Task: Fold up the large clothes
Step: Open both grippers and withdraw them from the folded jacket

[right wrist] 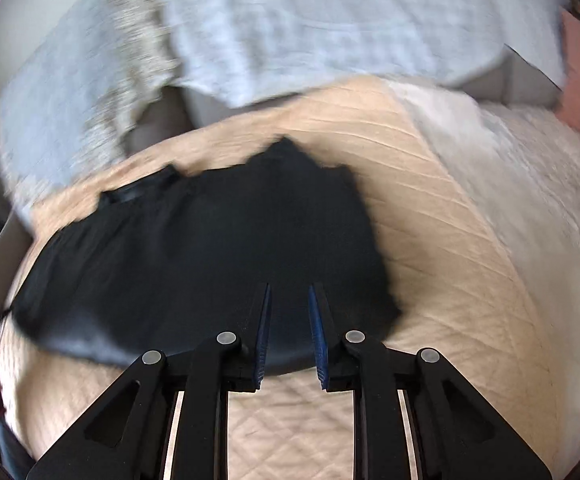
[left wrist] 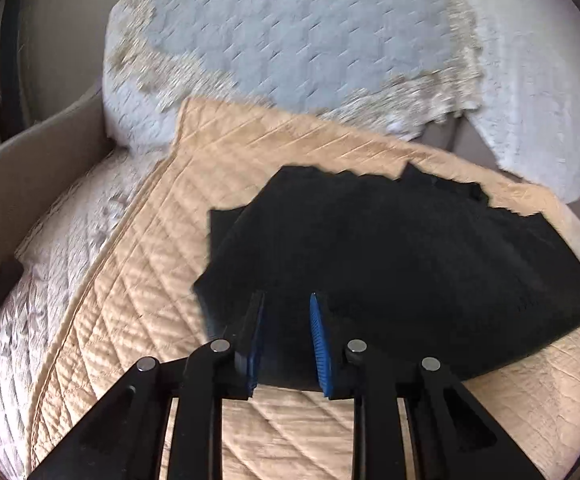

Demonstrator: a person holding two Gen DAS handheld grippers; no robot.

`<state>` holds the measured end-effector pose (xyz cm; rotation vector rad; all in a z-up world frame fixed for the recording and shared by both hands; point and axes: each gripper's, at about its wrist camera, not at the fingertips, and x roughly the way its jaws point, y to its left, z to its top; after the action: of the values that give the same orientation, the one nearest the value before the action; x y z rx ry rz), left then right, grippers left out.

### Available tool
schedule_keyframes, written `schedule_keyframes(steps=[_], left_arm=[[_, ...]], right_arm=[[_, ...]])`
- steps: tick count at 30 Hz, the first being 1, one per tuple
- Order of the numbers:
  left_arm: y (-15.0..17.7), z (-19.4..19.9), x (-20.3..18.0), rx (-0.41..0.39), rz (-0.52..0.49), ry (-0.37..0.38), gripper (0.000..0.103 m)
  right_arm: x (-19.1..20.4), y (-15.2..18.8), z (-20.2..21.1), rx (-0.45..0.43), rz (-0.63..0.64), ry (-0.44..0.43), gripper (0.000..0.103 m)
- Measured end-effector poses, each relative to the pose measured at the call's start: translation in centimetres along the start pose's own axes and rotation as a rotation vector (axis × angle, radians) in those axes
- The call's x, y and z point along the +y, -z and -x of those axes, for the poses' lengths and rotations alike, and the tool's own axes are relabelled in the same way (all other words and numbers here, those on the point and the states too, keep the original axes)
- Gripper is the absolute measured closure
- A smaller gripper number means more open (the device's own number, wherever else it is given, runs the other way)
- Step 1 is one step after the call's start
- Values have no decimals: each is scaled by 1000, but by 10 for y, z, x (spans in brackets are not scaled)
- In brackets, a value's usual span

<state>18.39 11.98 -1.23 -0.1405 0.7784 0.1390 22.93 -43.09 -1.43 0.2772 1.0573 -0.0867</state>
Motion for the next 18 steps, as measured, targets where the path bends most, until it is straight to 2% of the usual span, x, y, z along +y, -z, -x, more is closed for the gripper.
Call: schedule_keyframes(steps=[3, 4, 8, 10, 12, 15, 18], left_arm=[[8, -18, 25, 37, 66, -32, 78], [10, -21, 30, 42, 79, -51, 68], [11, -20, 44, 62, 161, -24, 60], [11, -9, 40, 58, 150, -40, 61], [15, 9, 36, 41, 143, -19, 61], [32, 35, 37, 30, 185, 39, 60], [56, 43, 30, 75, 206, 96, 57]], right_arm=[[-25, 2, -22, 66, -60, 2, 86], [-28, 4, -28, 81, -65, -3, 86], [-21, 0, -23, 72, -69, 6, 83], [-11, -1, -6, 53, -67, 2, 75], [-10, 7, 10, 32, -85, -41, 43], [-18, 31, 30, 34, -166, -119, 41], [-24, 64, 23, 119, -264, -201, 41]])
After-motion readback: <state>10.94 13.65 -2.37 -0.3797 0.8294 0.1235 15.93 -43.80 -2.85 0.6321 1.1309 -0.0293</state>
